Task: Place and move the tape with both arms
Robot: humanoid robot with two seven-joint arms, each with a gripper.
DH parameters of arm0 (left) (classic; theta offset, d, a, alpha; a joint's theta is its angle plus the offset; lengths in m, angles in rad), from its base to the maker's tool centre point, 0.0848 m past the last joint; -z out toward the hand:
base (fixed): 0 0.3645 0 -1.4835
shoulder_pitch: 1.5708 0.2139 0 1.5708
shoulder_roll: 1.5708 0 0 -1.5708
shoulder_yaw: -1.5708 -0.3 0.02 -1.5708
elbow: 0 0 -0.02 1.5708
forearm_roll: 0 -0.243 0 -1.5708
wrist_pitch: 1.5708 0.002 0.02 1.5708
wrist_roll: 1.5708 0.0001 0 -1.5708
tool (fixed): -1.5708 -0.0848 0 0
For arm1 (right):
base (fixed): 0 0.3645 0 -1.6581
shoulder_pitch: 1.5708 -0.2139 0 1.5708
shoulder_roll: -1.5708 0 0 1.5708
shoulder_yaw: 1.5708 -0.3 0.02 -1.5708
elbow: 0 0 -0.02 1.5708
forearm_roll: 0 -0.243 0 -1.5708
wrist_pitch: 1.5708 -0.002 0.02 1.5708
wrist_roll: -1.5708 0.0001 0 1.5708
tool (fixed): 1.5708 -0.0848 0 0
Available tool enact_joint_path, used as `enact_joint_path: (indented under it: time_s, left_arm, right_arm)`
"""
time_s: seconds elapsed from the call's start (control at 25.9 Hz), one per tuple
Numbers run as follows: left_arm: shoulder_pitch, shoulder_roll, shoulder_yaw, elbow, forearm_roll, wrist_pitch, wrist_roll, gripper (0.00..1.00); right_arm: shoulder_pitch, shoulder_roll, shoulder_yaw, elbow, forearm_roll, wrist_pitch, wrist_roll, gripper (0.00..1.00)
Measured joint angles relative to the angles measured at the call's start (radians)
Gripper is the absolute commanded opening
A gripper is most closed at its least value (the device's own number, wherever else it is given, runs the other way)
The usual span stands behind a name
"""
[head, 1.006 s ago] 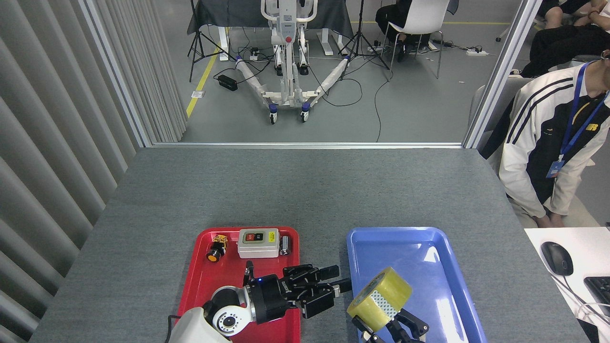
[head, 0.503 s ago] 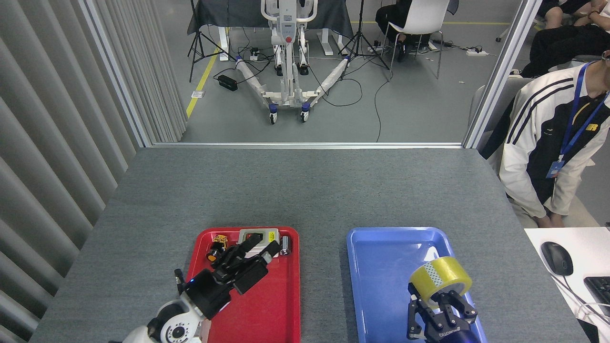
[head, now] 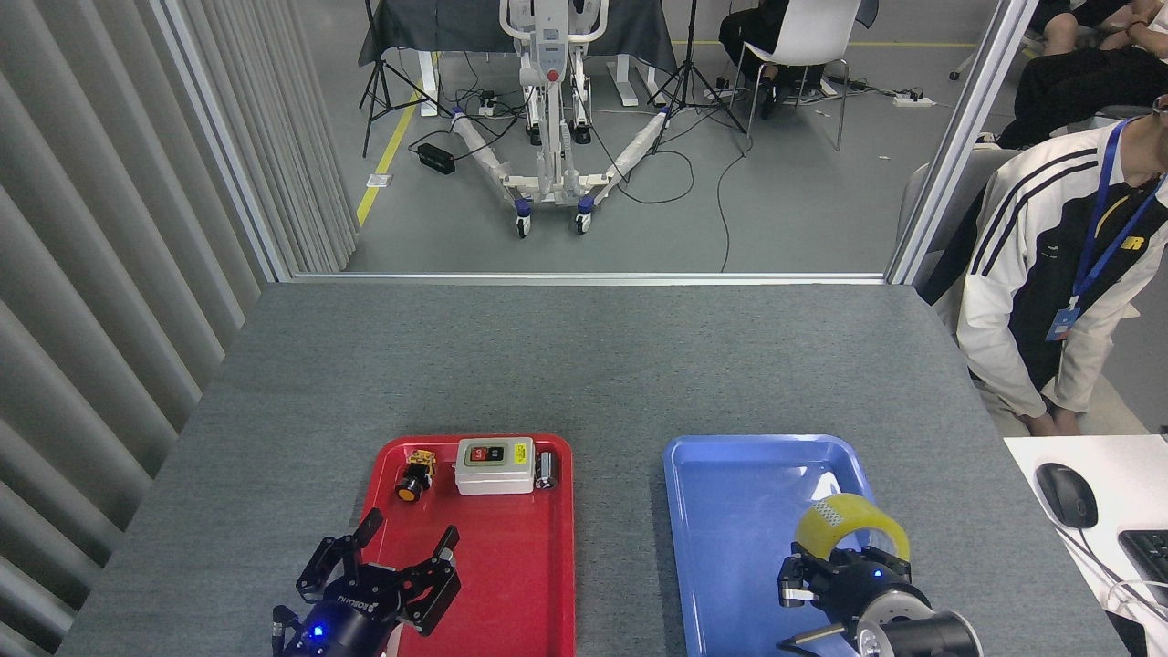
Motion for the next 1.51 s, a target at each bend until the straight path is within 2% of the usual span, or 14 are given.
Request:
enact_joint_path:
  time_s: [0.08, 0.12, 0.15, 0.5, 0.7, 0.81, 1.01, 1.08, 1.2, 1.51]
  left_arm:
    - [-0.013, -0.002, 0.002, 0.008, -0.002, 0.037, -0.041, 1.0]
    - [-0.021, -0.001, 0.005, 0.012, -0.002, 0.051, -0.059, 1.0]
    - [-0.029, 0.001, 0.01, 0.017, -0.002, 0.061, -0.067, 1.0]
    - [-0.059, 0.012, 0.043, 0.05, 0.0, 0.094, -0.065, 1.0]
    - [-0.059, 0.003, 0.054, 0.048, 0.0, 0.089, 0.011, 1.0]
    - [-0.057, 0.005, 0.055, 0.047, -0.001, 0.085, 0.063, 1.0]
    - [-0.056, 0.005, 0.057, 0.046, -0.003, 0.084, 0.093, 1.0]
    - [-0.055, 0.005, 0.057, 0.046, -0.004, 0.088, 0.097, 1.0]
    - [-0.051, 0.005, 0.057, 0.046, -0.008, 0.09, 0.112, 1.0]
    - [-0.045, 0.009, 0.058, 0.046, -0.014, 0.094, 0.161, 1.0]
  right_arm:
    - [-0.029, 0.002, 0.007, 0.023, -0.003, 0.003, 0.038, 0.79]
    - [-0.042, 0.002, 0.009, 0.039, -0.004, 0.004, 0.051, 0.96]
    - [-0.053, 0.002, 0.01, 0.055, -0.005, 0.004, 0.061, 0.99]
    - [-0.07, 0.002, 0.019, 0.09, -0.007, 0.002, 0.064, 1.0]
    - [-0.039, -0.003, 0.017, 0.059, -0.017, 0.0, -0.004, 1.0]
    - [0.003, -0.021, 0.009, 0.036, -0.028, 0.0, -0.171, 1.0]
    - [0.092, -0.044, -0.022, 0.025, -0.029, -0.002, -0.685, 1.0]
    - [0.119, -0.042, -0.031, 0.024, -0.027, -0.002, -0.828, 1.0]
    - [0.146, -0.029, -0.037, 0.025, -0.026, 0.003, -0.917, 1.0]
    - [0.167, -0.003, -0.038, 0.029, -0.028, 0.008, -0.948, 1.0]
